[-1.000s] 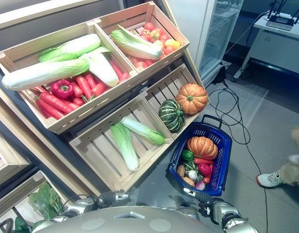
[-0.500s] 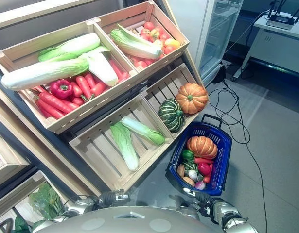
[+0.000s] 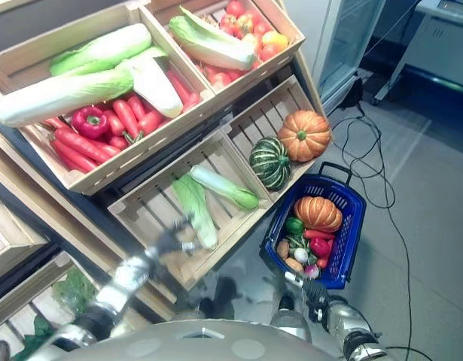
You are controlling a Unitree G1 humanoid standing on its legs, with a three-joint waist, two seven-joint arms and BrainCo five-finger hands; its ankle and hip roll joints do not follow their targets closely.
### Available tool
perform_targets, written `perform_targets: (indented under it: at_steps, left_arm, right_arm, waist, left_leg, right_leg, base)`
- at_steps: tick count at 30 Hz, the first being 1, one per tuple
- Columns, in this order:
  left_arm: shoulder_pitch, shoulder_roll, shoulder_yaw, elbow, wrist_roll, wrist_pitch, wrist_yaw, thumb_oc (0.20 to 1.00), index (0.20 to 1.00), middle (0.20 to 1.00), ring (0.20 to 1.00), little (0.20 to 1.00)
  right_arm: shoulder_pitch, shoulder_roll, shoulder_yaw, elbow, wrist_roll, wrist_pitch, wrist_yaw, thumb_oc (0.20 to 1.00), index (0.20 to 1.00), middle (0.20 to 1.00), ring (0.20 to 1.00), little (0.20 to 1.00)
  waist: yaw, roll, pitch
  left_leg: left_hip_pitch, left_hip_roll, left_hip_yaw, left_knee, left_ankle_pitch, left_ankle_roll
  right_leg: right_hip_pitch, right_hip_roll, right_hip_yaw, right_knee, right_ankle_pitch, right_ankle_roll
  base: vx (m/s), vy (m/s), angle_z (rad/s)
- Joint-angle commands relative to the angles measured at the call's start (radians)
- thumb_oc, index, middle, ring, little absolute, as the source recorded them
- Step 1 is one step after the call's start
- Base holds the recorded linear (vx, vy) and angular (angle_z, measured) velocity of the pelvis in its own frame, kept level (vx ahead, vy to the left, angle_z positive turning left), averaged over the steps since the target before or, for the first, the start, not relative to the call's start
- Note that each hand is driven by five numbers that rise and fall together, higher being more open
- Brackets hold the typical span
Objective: Pick up fruits and vegetables into the basket
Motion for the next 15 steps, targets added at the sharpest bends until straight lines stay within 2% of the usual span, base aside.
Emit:
perform_targets:
  at_steps: [1, 4, 5, 6, 9, 13, 15]
  left_arm:
    - [-0.049, 0.051, 0.06, -0.081, 0.136, -0.145, 0.104, 1.0, 1.0, 1.0, 1.0, 1.0]
    - [-0.03, 0.08, 0.101, -0.146, 0.226, -0.206, 0.195, 1.0, 1.0, 1.0, 1.0, 1.0]
    - [-0.015, 0.103, 0.13, -0.186, 0.311, -0.242, 0.248, 1.0, 1.0, 1.0, 1.0, 1.0]
    - [-0.012, 0.106, 0.132, -0.19, 0.319, -0.245, 0.26, 1.0, 1.0, 1.0, 1.0, 1.0]
    - [-0.007, 0.154, 0.145, -0.23, 0.466, -0.273, 0.352, 1.0, 1.0, 1.0, 1.0, 1.0]
    - [-0.047, 0.233, 0.114, -0.239, 0.588, -0.27, 0.435, 1.0, 1.0, 1.0, 1.0, 1.0]
    - [-0.094, 0.292, 0.064, -0.227, 0.639, -0.235, 0.498, 1.0, 1.0, 1.0, 1.0, 1.0]
  right_arm:
    - [-0.027, -0.003, -0.043, -0.105, 0.045, -0.128, -0.085, 1.0, 1.0, 1.0, 1.0, 1.0]
    - [0.008, -0.007, -0.073, -0.194, 0.019, -0.172, -0.12, 1.0, 1.0, 1.0, 1.0, 1.0]
    - [0.038, -0.014, -0.096, -0.266, 0.007, -0.188, -0.136, 1.0, 1.0, 1.0, 1.0, 1.0]
    - [0.044, -0.015, -0.097, -0.279, 0.004, -0.189, -0.142, 1.0, 1.0, 1.0, 1.0, 1.0]
    - [0.077, -0.026, -0.12, -0.374, -0.024, -0.204, -0.171, 1.0, 1.0, 1.0, 1.0, 1.0]
    - [0.098, -0.059, -0.131, -0.455, -0.051, -0.219, -0.205, 1.0, 1.0, 1.0, 1.0, 1.0]
    - [0.097, -0.09, -0.128, -0.492, -0.052, -0.214, -0.222, 1.0, 1.0, 1.0, 1.0, 1.0]
  waist:
    - [-0.008, -0.038, 0.027]
    - [-0.021, -0.036, 0.019]
    - [-0.031, -0.036, 0.015]
    - [-0.033, -0.036, 0.014]
    - [-0.053, -0.031, 0.01]
    - [-0.091, -0.014, 0.012]
    - [-0.12, 0.001, 0.022]
  left_leg:
    - [-0.014, -0.034, 0.003, 0.013, -0.102, 0.062]
    - [-0.012, -0.031, 0.006, 0.011, -0.104, 0.061]
    - [-0.012, -0.027, 0.009, 0.01, -0.105, 0.058]
    - [-0.012, -0.026, 0.01, 0.01, -0.105, 0.057]
    - [-0.01, -0.016, 0.018, 0.008, -0.104, 0.05]
    - [-0.012, -0.01, 0.03, 0.012, -0.103, 0.043]
    - [-0.015, -0.01, 0.039, 0.022, -0.103, 0.04]
  right_leg:
    - [0.003, -0.065, -0.004, 0.071, -0.084, 0.055]
    - [0.004, -0.069, 0.003, 0.072, -0.086, 0.059]
    - [0.003, -0.073, 0.008, 0.075, -0.09, 0.063]
    - [0.002, -0.074, 0.009, 0.077, -0.09, 0.064]
    - [-0.005, -0.081, 0.013, 0.093, -0.099, 0.069]
    - [-0.031, -0.095, 0.028, 0.128, -0.114, 0.074]
    - [-0.057, -0.1, 0.044, 0.153, -0.122, 0.074]
  base:
    - [0.05, -0.004, -0.01]
    - [0.08, -0.023, -0.03]
    - [0.1, -0.028, -0.04]
    - [0.09, -0.031, -0.07]
    - [0.07, -0.014, -0.11]
    - [0.11, 0.029, -0.08]
    - [0.08, 0.068, -0.11]
